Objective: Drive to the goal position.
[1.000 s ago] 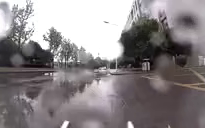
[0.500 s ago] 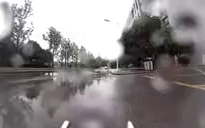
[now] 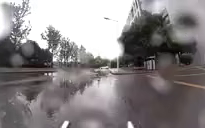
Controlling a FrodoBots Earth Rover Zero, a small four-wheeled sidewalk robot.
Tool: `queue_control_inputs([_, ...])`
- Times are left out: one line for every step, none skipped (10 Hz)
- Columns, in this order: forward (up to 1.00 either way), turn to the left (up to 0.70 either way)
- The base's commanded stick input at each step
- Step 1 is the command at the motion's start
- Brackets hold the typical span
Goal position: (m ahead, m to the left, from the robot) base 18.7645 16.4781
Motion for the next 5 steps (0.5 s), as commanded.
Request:
queue_control_inputs([0.7,0.0])
queue_control_inputs([0.7,0.0])
queue_control_inputs([0.7,0.0])
queue_control_inputs([0.7,0.0])
queue_control_inputs([0.7,0.0])
